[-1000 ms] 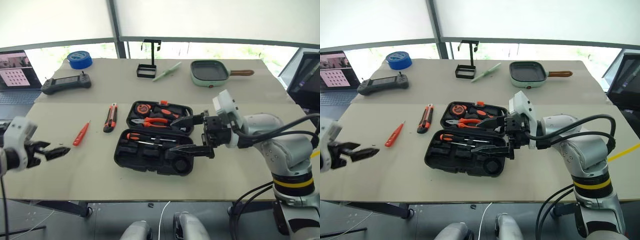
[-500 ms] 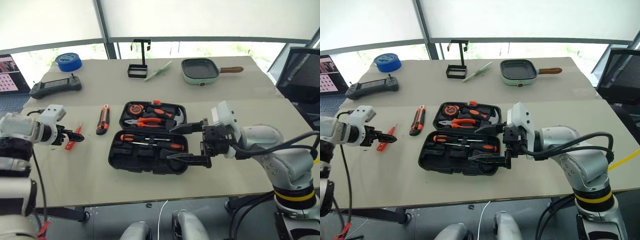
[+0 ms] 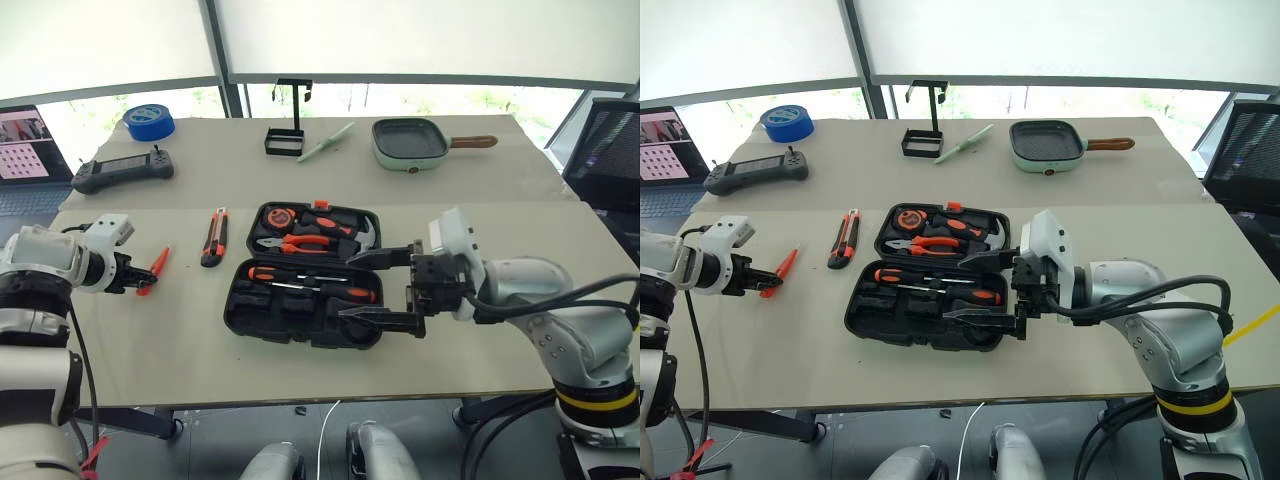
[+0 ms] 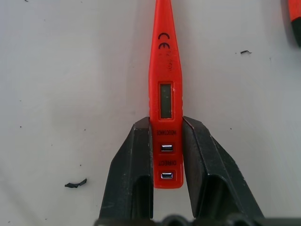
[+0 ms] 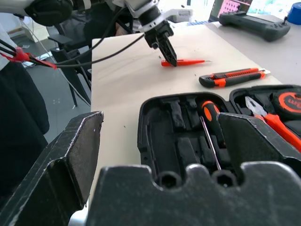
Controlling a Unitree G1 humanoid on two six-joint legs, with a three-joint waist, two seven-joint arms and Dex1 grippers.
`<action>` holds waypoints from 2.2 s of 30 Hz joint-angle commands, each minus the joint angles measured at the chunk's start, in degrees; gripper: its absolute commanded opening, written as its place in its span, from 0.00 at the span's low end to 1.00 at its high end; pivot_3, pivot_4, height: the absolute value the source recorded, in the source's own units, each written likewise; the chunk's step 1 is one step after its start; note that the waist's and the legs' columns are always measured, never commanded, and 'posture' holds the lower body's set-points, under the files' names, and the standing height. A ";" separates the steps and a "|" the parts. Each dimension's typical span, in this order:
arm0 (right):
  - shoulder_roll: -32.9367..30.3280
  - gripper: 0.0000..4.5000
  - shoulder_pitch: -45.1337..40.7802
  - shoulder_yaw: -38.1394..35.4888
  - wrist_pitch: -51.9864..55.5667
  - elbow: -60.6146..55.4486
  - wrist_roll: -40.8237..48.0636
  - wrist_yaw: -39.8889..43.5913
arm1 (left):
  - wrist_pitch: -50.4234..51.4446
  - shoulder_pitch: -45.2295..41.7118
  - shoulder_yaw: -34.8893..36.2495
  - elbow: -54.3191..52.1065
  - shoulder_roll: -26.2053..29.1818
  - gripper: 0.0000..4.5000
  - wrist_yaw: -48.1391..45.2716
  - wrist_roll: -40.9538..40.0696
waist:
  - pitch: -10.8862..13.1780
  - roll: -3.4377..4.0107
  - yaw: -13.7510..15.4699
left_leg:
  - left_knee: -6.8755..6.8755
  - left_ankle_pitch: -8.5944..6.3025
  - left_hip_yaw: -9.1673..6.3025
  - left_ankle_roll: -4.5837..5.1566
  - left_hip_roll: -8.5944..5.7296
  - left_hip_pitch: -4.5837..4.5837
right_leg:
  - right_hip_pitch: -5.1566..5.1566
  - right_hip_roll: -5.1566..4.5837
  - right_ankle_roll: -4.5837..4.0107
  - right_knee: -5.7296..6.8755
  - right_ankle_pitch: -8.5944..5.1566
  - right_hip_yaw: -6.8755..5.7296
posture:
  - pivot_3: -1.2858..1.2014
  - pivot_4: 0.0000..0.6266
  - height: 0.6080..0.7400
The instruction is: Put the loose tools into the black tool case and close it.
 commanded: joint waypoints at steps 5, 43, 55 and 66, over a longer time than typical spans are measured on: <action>-6.43 1.00 3.80 -5.95 2.17 -2.93 5.38 -0.25 | -22.21 -0.56 4.93 -17.32 2.37 0.09 -17.01 -5.02 | 0.10 -0.18 0.99 | 0.12 0.00 -0.13 0.00 0.01 -0.17 | -0.02 -0.03 0.02 -0.10 0.02 -0.14 | 0.52 0.24 1.00; -6.66 1.00 16.41 -10.74 0.40 -12.22 9.66 -15.67 | -49.99 -11.74 -23.97 -13.03 -14.19 0.09 -38.79 16.98 | 0.11 -0.19 1.44 | 0.49 0.07 -0.12 0.45 -0.03 -0.53 | 0.06 -0.14 0.33 -0.25 0.21 -0.08 | 0.52 0.24 1.00; -5.76 1.00 16.16 -9.32 0.03 -11.77 9.05 -15.88 | -40.15 -12.68 -24.83 -18.92 -11.25 0.58 -39.47 7.81 | 0.11 -0.19 1.32 | 0.55 0.06 -0.12 0.48 -0.03 -0.58 | 0.03 -0.14 0.36 -0.26 0.23 -0.08 | 0.52 0.24 1.00; -5.47 1.00 15.40 -8.48 -0.33 -10.99 8.59 -15.78 | -40.92 -6.79 -11.36 -21.27 -9.53 0.62 -37.47 -1.68 | 0.11 -0.18 1.29 | 0.61 0.06 -0.12 0.48 -0.04 -0.59 | -0.01 -0.13 0.36 -0.24 0.23 -0.09 | 0.52 0.24 1.00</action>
